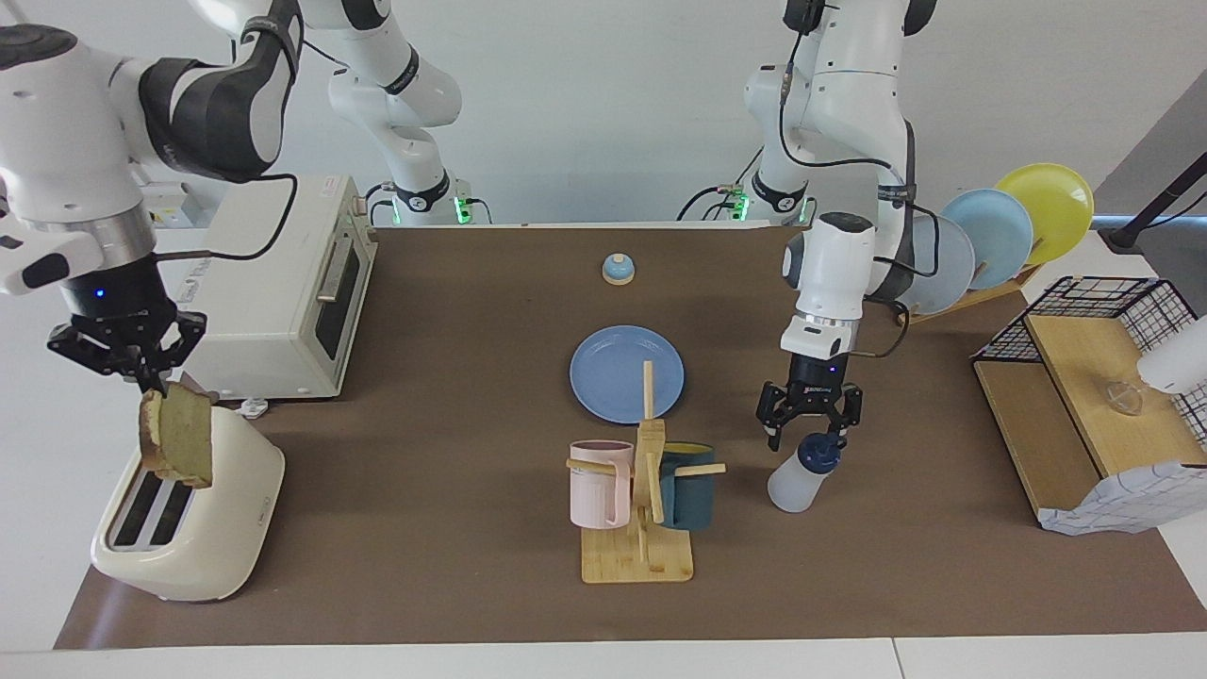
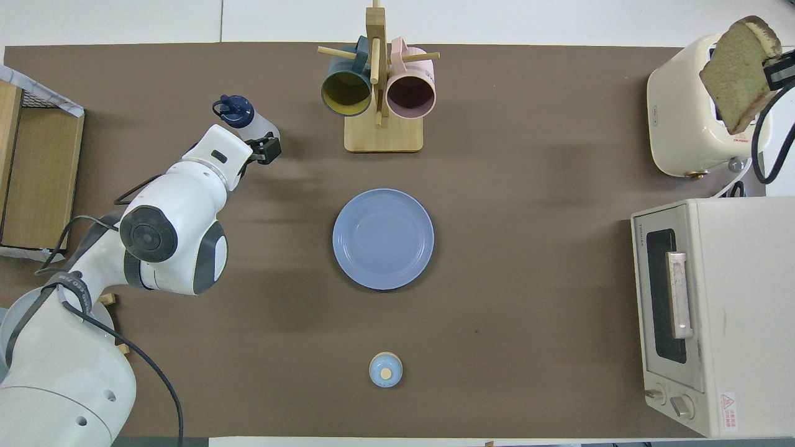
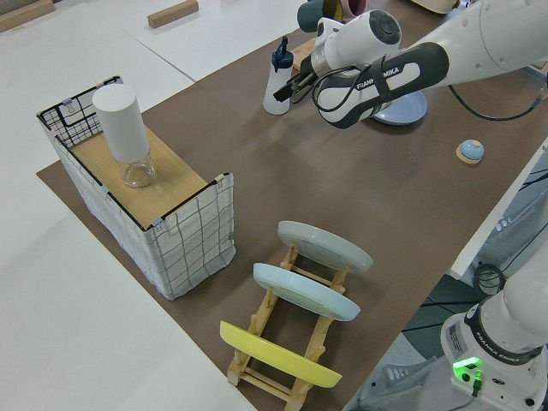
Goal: Put bread on plate and add seasoning
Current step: 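Grasp the squeeze bottle with the left gripper while the right gripper takes toast, then lower the bread slice onto the blue plate and open the right gripper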
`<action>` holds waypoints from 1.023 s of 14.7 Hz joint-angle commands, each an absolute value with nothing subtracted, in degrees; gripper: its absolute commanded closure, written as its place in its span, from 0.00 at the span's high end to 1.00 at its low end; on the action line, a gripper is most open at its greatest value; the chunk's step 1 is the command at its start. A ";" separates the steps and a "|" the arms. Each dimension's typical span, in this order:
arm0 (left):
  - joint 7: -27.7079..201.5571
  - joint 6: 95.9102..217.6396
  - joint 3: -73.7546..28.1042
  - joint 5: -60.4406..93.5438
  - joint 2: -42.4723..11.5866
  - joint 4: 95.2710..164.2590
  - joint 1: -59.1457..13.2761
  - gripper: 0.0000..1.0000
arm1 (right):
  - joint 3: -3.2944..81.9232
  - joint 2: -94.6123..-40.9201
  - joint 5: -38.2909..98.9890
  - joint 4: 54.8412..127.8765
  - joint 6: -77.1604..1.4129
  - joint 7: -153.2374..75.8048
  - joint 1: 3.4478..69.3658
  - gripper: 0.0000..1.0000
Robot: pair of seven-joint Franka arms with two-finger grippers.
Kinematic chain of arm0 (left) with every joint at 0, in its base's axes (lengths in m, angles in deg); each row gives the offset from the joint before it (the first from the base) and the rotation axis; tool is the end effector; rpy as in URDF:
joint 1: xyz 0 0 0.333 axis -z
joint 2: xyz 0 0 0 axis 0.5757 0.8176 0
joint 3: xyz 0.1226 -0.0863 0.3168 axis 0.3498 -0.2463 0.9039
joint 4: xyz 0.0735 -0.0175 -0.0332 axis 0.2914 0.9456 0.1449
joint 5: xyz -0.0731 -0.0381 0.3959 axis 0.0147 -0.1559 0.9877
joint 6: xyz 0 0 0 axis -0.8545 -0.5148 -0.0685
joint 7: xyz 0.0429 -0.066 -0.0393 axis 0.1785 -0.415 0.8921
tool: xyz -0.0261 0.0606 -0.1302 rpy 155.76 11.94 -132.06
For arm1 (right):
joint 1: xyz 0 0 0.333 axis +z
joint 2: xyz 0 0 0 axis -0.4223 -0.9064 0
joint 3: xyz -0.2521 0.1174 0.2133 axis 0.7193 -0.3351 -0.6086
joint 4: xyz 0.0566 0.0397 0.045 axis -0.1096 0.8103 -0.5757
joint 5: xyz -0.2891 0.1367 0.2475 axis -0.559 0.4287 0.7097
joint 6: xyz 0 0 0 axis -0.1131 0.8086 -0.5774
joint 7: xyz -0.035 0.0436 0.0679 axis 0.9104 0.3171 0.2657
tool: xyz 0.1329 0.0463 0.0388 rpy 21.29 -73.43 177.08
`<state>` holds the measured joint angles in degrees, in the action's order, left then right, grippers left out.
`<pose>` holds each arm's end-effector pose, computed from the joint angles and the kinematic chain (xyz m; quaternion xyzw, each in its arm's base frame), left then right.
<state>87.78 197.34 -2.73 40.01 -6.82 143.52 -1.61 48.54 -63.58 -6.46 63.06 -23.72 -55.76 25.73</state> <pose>0.6305 -0.1931 0.3275 0.9441 -0.0091 0.3244 0.0575 0.6639 -0.0254 0.6559 0.9652 0.2092 0.1293 0.0892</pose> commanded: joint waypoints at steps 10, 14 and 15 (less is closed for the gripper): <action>91.78 198.22 0.06 39.67 -1.42 138.25 0.36 1.00 | 44.67 -47.00 21.08 94.25 -33.88 -20.65 37.54 0.00; 92.05 198.48 0.07 39.32 -1.33 138.17 0.36 1.00 | 44.67 -46.00 22.43 102.47 -43.12 -15.44 44.22 0.00; 92.13 198.91 0.07 39.23 -1.33 138.08 0.36 1.00 | 44.67 -47.49 22.78 103.52 -46.71 -13.86 46.14 0.00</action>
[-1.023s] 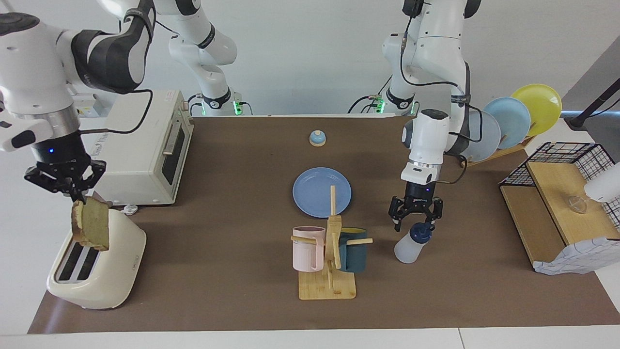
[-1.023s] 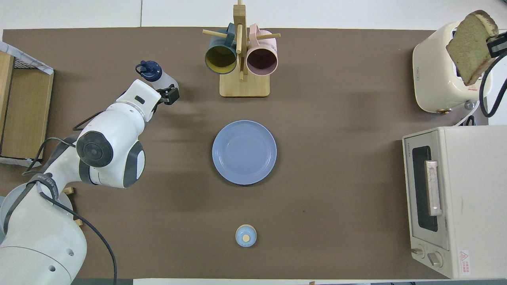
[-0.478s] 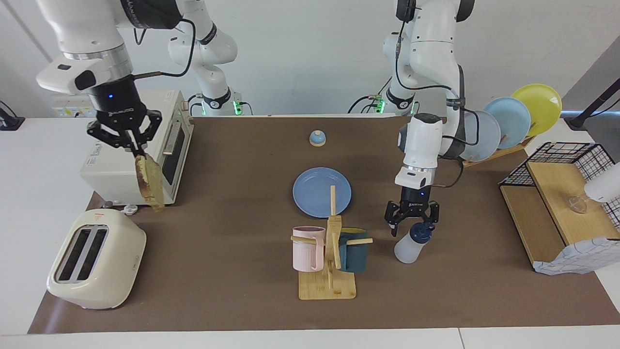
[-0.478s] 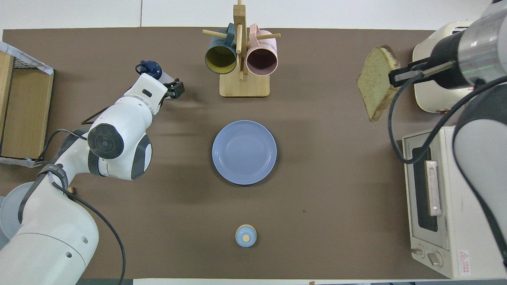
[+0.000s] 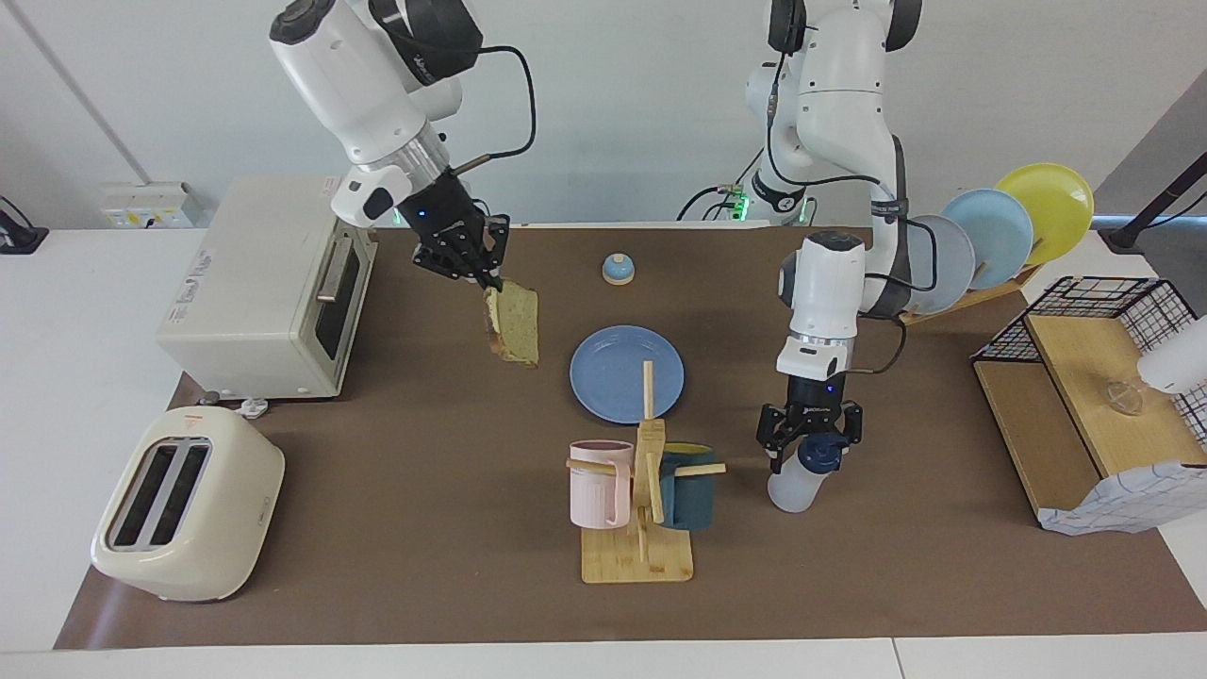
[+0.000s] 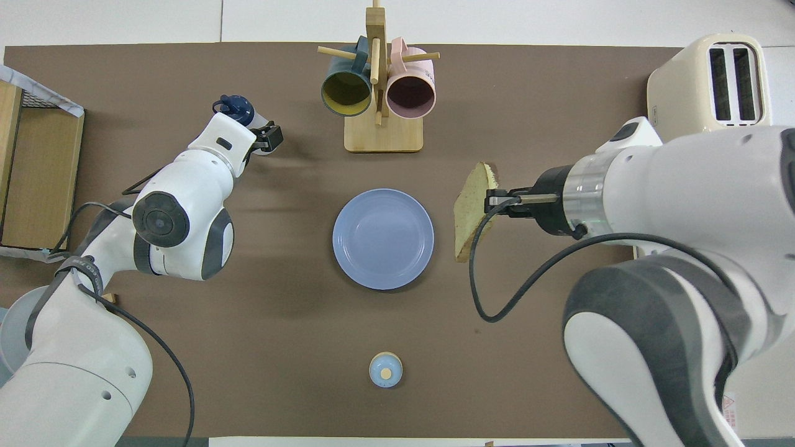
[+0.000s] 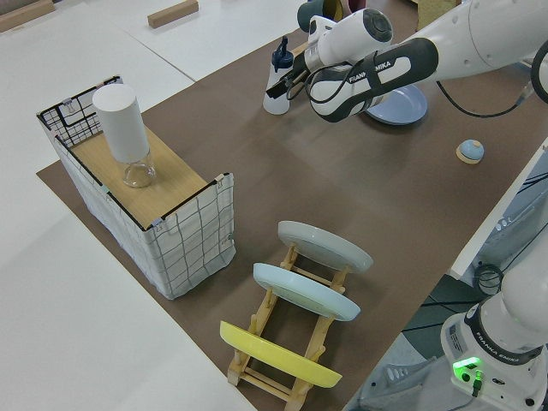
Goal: Put bread on plate and add seasoning
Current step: 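Lower the bread slice onto the blue plate and open the right gripper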
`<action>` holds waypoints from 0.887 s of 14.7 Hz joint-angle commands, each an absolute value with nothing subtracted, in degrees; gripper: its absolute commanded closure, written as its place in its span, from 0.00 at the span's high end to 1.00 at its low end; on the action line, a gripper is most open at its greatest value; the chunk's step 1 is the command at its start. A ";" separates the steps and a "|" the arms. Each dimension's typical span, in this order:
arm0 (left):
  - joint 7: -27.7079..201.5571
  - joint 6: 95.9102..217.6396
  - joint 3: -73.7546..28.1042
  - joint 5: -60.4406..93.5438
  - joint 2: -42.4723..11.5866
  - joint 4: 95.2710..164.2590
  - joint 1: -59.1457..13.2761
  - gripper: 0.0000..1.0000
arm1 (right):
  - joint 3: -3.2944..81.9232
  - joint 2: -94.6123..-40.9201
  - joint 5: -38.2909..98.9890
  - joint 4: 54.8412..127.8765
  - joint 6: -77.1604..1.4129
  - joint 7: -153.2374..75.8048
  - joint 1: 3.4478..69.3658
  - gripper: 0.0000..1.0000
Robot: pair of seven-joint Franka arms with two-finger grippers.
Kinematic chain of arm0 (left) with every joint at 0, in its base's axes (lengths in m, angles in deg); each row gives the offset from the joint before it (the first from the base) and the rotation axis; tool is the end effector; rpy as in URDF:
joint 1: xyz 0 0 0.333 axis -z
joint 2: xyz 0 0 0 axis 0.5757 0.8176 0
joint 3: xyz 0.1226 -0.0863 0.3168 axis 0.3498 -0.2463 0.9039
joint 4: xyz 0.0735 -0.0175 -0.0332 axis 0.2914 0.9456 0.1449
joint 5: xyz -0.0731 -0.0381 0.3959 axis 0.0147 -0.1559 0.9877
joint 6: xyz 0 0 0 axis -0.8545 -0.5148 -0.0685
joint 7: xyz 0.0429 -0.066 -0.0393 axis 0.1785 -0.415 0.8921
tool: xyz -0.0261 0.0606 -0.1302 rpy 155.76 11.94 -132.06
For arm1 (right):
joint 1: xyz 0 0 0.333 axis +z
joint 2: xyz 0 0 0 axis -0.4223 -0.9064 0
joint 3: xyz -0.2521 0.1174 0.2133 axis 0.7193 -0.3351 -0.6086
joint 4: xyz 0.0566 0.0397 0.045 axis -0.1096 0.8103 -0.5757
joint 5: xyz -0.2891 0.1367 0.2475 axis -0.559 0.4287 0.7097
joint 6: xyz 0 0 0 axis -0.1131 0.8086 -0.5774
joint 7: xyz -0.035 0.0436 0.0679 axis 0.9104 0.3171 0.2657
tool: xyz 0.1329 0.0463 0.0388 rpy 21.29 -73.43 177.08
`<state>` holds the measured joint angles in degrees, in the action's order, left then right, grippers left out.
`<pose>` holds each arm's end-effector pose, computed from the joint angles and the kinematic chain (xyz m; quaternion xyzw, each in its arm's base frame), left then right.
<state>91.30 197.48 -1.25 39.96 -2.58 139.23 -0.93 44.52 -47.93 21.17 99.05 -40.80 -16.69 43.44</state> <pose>0.6537 -0.1953 0.3175 0.9419 0.0174 0.3309 0.0547 0.5315 0.2307 0.5389 -0.9785 0.0181 -0.0610 0.1960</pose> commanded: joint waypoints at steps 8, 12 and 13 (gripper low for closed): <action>93.37 201.98 0.06 38.35 -0.02 137.55 0.27 1.00 | 44.58 -56.28 23.66 105.29 -65.27 -2.77 57.67 0.00; 93.45 206.38 0.15 36.16 1.12 137.81 0.36 1.00 | 44.58 -58.32 25.77 108.27 -71.97 -3.03 60.58 0.00; 93.45 207.17 0.33 35.80 1.65 137.90 0.44 1.00 | 44.58 -58.05 25.95 108.98 -72.41 -2.86 60.66 0.00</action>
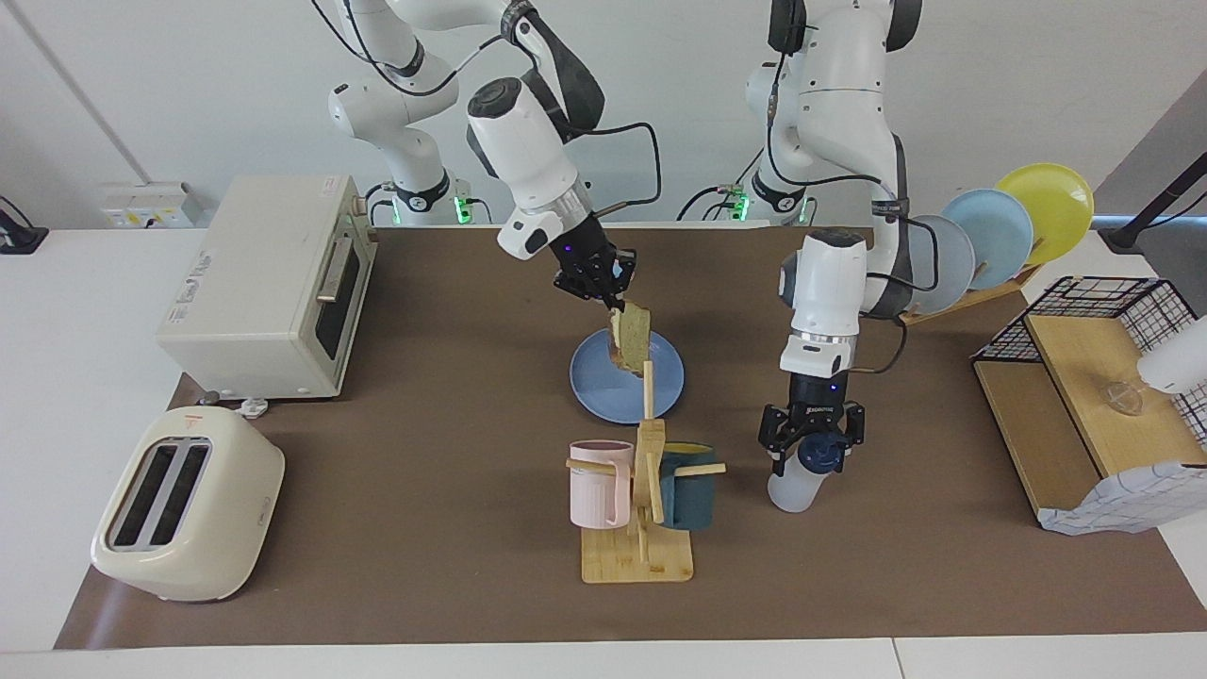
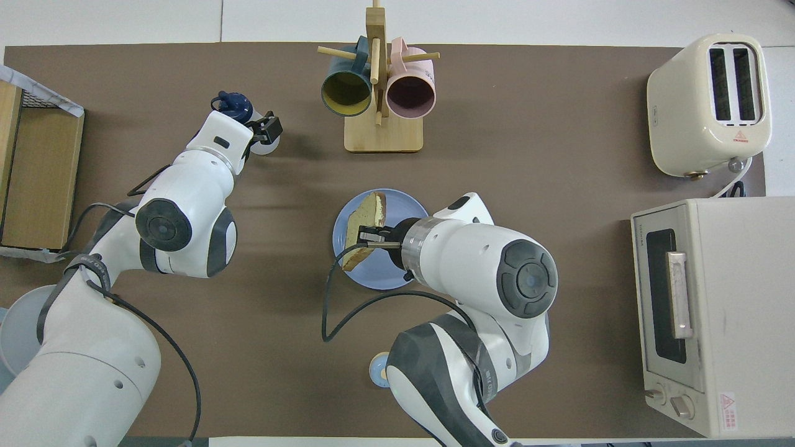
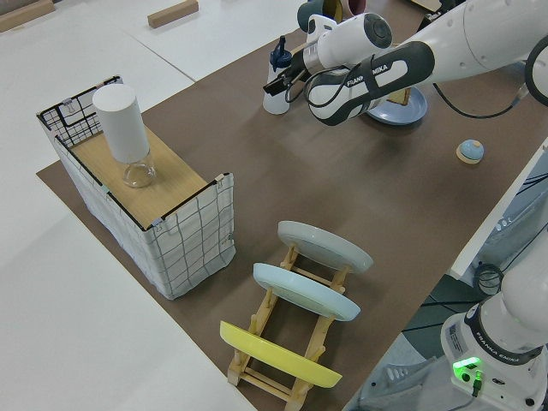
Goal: Put bread on plate and add seasoning
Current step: 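Lower the bread slice onto the blue plate and open the right gripper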
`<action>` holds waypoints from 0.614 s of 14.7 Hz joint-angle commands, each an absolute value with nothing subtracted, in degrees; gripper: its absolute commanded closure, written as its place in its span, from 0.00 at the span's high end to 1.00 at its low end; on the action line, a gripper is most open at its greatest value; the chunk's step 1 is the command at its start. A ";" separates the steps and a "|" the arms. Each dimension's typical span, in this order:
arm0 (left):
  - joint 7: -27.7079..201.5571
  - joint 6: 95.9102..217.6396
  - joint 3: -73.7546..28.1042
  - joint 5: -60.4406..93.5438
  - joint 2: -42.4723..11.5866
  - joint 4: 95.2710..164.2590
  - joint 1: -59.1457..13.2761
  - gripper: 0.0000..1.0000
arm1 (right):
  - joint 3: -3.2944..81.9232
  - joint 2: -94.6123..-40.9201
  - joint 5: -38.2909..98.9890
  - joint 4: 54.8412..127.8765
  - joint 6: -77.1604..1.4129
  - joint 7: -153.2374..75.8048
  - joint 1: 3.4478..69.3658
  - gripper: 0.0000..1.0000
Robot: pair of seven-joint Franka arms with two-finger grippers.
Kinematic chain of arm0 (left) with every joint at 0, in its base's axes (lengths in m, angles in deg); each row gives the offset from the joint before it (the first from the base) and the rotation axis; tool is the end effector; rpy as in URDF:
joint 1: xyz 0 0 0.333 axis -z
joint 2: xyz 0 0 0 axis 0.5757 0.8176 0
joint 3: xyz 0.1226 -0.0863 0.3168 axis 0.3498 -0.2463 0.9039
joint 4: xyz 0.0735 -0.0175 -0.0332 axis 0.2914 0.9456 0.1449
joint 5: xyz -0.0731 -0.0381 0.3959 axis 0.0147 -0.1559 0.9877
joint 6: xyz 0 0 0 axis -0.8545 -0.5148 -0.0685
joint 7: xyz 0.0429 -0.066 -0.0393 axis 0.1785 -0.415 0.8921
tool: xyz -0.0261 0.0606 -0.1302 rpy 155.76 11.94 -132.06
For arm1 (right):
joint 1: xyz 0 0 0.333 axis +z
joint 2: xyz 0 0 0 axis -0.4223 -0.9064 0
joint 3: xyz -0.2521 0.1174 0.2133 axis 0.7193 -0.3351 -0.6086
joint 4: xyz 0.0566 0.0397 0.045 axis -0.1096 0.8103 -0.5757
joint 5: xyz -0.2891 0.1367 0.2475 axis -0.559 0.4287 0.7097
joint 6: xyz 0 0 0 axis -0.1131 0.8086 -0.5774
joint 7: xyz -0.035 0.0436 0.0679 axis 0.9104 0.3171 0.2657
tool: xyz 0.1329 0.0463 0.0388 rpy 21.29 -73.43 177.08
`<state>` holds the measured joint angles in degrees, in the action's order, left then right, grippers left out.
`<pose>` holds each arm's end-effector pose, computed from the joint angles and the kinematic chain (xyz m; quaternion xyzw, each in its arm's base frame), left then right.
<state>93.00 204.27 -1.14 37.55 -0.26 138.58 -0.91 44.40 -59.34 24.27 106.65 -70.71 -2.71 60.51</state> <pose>0.6629 -0.1952 0.3161 0.9245 0.0446 0.3711 0.0746 0.5031 0.3855 0.4111 -0.9646 0.0765 -0.0956 0.2335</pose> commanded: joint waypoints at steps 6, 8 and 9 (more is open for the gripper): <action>93.28 207.44 1.56 35.80 1.83 137.90 1.85 1.00 | 44.58 -57.35 26.65 111.61 -72.68 -4.78 60.67 0.00; 93.19 207.44 1.73 35.80 1.92 137.90 2.64 1.00 | 44.67 -56.56 26.74 114.07 -74.86 -6.19 60.67 0.00; 93.19 207.44 2.43 35.89 2.01 137.90 2.82 1.00 | 44.67 -56.38 26.74 115.39 -77.05 -6.54 60.58 0.00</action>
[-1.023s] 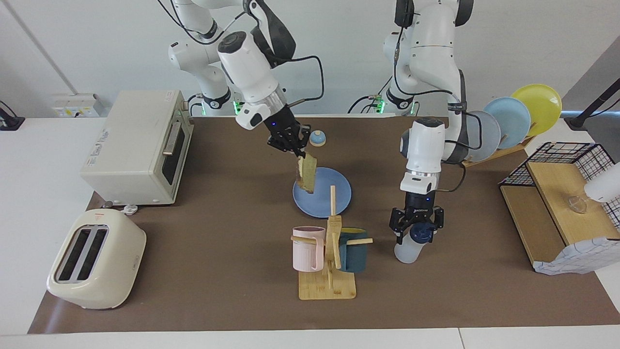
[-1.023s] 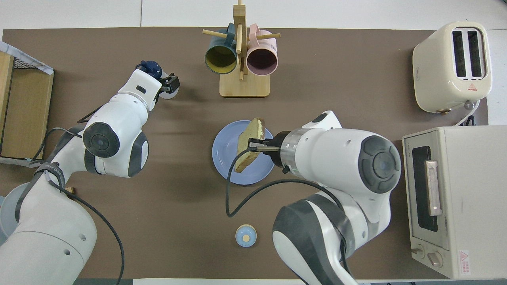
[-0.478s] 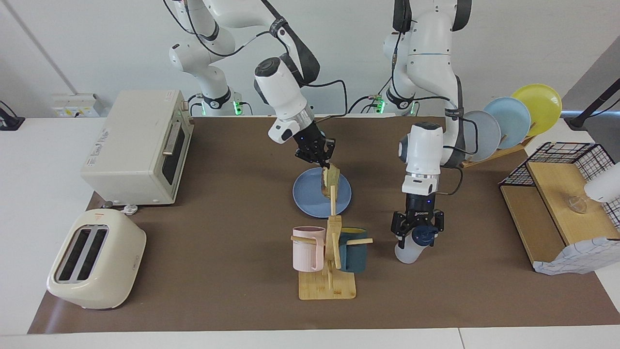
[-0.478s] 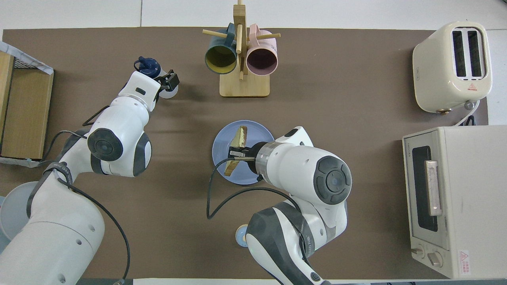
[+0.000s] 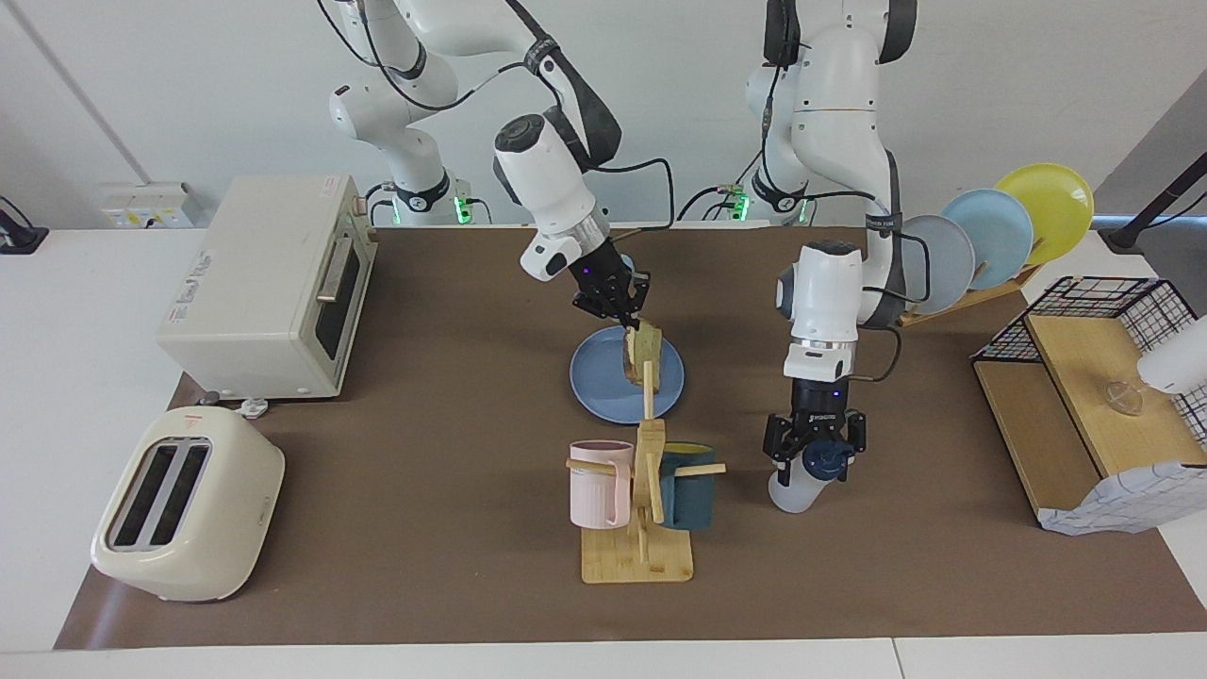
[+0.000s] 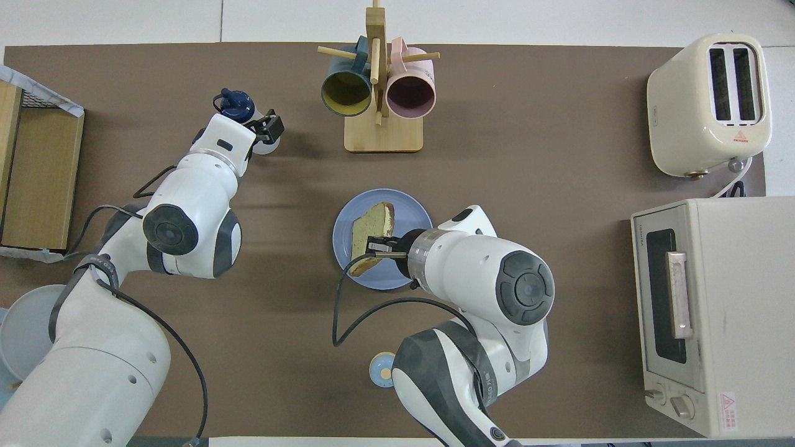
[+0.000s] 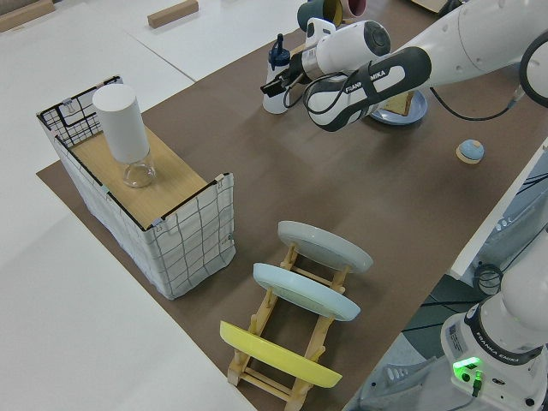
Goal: Put bread on plate and add seasoning
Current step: 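Lower the bread slice onto the blue plate and open the right gripper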
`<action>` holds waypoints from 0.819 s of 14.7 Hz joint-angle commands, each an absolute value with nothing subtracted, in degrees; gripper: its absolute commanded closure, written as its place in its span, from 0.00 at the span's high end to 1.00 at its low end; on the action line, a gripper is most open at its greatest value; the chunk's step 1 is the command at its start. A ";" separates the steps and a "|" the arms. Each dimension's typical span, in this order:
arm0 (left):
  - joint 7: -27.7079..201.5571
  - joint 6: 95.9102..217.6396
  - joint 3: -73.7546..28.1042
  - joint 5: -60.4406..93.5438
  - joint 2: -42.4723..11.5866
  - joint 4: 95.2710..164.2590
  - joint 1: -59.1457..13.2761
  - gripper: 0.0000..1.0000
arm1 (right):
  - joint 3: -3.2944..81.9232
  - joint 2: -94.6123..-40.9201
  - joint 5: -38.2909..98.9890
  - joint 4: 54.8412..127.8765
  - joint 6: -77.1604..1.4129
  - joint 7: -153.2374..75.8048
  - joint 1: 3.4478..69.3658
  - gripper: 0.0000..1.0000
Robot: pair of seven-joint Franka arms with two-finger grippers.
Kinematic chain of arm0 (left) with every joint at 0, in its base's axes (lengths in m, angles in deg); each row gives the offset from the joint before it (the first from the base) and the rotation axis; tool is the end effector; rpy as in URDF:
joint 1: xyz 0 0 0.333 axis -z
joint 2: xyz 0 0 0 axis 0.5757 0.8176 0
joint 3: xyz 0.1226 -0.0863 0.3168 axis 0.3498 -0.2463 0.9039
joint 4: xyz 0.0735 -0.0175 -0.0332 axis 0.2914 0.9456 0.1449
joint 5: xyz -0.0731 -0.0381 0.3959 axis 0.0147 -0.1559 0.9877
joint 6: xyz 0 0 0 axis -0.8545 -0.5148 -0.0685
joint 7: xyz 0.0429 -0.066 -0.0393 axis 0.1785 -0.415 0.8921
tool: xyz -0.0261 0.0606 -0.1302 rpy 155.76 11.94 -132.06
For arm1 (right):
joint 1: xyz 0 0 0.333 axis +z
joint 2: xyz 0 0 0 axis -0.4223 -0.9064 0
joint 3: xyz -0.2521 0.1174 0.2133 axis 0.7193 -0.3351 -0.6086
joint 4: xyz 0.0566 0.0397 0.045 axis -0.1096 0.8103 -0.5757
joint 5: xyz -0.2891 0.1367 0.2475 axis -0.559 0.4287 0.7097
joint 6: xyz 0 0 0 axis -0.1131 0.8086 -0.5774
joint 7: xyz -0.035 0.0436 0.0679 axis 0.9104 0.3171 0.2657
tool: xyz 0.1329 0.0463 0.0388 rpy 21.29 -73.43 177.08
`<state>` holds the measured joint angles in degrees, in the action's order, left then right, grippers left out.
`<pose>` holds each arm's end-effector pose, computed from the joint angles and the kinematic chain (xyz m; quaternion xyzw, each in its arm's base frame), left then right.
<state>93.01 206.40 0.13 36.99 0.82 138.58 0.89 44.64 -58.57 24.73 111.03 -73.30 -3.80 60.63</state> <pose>0.6621 -0.2024 0.3121 0.9200 0.0396 0.3826 0.0749 0.4916 0.3712 0.3867 -0.9672 0.0785 -0.0943 0.2222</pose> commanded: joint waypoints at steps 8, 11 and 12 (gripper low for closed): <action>92.66 207.53 3.67 36.41 2.09 137.90 3.70 0.85 | 45.02 -56.56 26.83 116.01 -80.94 -6.55 58.21 0.00; 92.75 207.62 3.67 36.41 2.01 138.34 4.31 0.76 | 44.93 -56.56 26.83 116.36 -80.59 -6.55 56.62 0.00; 92.75 207.62 3.67 36.41 2.01 138.34 4.31 0.70 | 45.02 -56.47 26.83 116.80 -80.50 -6.46 56.36 0.00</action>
<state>92.89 206.45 2.19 36.99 1.03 138.59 2.80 45.53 -58.05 25.15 114.64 -79.72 -5.01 57.15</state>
